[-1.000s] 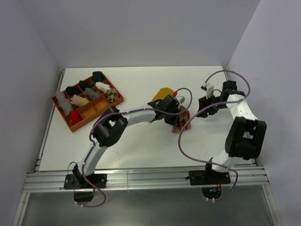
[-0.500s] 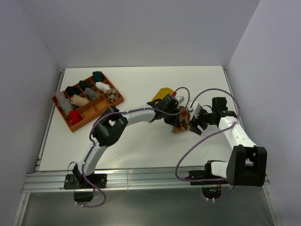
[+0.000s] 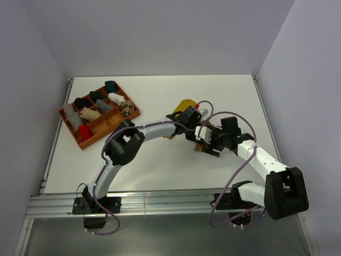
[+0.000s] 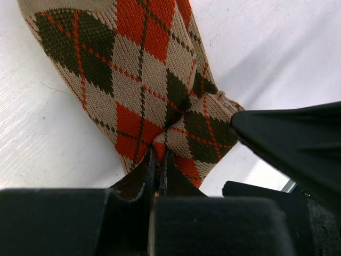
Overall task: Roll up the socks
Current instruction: Roll the sock at the center of the board.
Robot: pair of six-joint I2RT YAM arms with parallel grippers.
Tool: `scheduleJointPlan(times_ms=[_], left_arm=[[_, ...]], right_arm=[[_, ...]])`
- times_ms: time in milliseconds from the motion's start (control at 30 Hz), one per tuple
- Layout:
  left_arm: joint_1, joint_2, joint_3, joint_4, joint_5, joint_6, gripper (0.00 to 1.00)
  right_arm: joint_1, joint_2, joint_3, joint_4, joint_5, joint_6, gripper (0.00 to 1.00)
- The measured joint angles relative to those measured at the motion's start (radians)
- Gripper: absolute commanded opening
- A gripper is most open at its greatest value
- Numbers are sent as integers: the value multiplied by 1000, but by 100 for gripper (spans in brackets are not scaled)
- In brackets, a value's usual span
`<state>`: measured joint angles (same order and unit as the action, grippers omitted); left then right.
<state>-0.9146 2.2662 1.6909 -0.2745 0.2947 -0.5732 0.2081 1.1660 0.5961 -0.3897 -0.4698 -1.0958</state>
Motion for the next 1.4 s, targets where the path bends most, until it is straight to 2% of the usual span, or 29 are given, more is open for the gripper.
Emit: scheduleJointPlan(times_ms=[233,333,500,633,667,767,833,1033,1200,1400], left_arm=[[2,5,11,-12,8,0,0],[4,6,11,-11,15,0,0],[9,7,11,-9,26,-2,1],[15,7,7,-8,32,-19,6],[15,7,7,-7,34,-20,8],[18,7,4,-3,40,-27,15],[21,6,-2,4,45,-40,22],[35,-18,-60,52,52,-85,32],[47,-60,-116,66,37,-120,36],[74,-79,-133,6,14,-130,37]], right_arm=[[59,34,-2,57,68,-4,76],[78,68,-2,90,84,-5,71],[84,108,-1,106,87,6,53],[87,119,-1,102,97,17,49],[89,124,-1,99,103,17,43],[90,130,-1,97,111,23,39],[90,131,-1,97,112,28,38],[74,142,5,89,89,32,38],[39,167,32,60,38,31,37],[-56,247,123,-19,-21,20,36]])
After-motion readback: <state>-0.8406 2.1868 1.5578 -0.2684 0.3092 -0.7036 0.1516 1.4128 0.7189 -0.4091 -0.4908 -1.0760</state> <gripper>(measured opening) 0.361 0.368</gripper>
